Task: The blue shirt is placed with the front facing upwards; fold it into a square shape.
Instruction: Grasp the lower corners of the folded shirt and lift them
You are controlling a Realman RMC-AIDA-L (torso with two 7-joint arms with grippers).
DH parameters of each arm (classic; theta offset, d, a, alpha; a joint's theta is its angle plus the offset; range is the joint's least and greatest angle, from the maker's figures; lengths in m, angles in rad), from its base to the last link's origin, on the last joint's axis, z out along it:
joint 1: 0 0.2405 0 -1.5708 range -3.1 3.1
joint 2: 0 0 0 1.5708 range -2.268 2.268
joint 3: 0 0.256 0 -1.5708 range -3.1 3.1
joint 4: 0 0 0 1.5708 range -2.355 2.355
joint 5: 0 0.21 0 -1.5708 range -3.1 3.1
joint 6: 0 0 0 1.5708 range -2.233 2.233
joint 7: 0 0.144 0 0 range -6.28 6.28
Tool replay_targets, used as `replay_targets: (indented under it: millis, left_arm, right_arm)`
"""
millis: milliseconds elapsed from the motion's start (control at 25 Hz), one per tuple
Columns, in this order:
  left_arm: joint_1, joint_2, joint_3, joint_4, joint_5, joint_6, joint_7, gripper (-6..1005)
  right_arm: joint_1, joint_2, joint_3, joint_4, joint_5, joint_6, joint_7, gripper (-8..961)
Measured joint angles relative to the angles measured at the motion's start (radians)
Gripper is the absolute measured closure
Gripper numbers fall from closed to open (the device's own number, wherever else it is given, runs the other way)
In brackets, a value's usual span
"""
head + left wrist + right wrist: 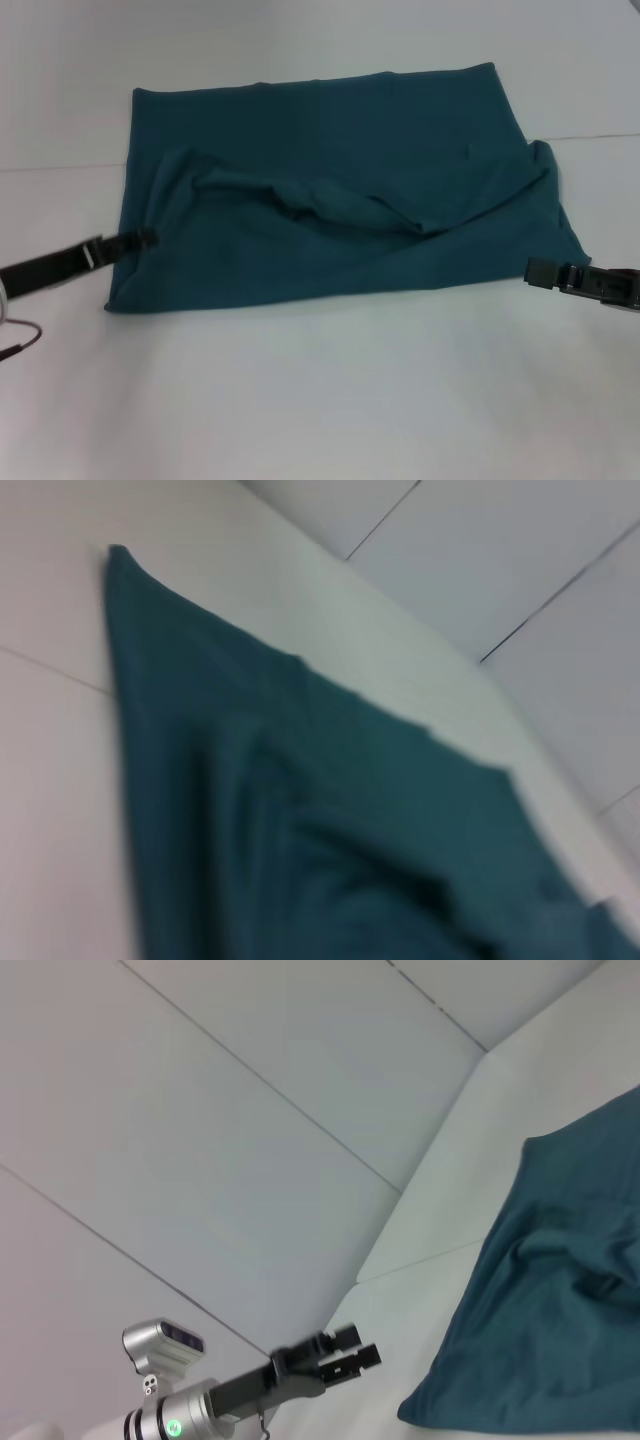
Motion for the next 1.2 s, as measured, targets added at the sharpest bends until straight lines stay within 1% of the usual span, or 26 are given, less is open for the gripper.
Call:
replay_targets:
  millis: [160, 400, 480, 600, 800, 1200]
  left_arm:
    - [-0.011, 0.002, -0.001, -0.012, 0.090, -0.044, -0.048, 157]
    - [-0.011, 0.004, -0.003, -0.024, 0.111, -0.066, -0.222, 157]
    - [-0.013, 0.005, -0.001, -0.026, 0.112, -0.067, -0.245, 157]
    - [-0.026, 0.007, 0.005, -0.036, 0.131, -0.077, -0.243, 157]
    - [-0.061, 0.015, 0.009, -0.087, 0.193, -0.108, -0.240, 157]
    - [-0.071, 0.008, 0.009, -0.094, 0.202, -0.110, -0.229, 157]
  right_arm:
    - [0.004, -0.002, 0.000, 0.000, 0.000, 0.003, -0.002, 23]
    - [0.007, 0.002, 0.000, 0.002, 0.001, 0.019, 0.000, 24]
    - [0.002, 0.002, 0.000, 0.004, 0.002, 0.021, 0.000, 24]
    - [-0.002, 0.001, 0.000, 0.010, 0.002, 0.023, -0.001, 24]
    - [-0.006, -0.003, 0.000, 0.026, 0.002, 0.027, -0.004, 24]
    - [-0.017, -0.003, 0.000, 0.028, 0.002, 0.025, -0.008, 24]
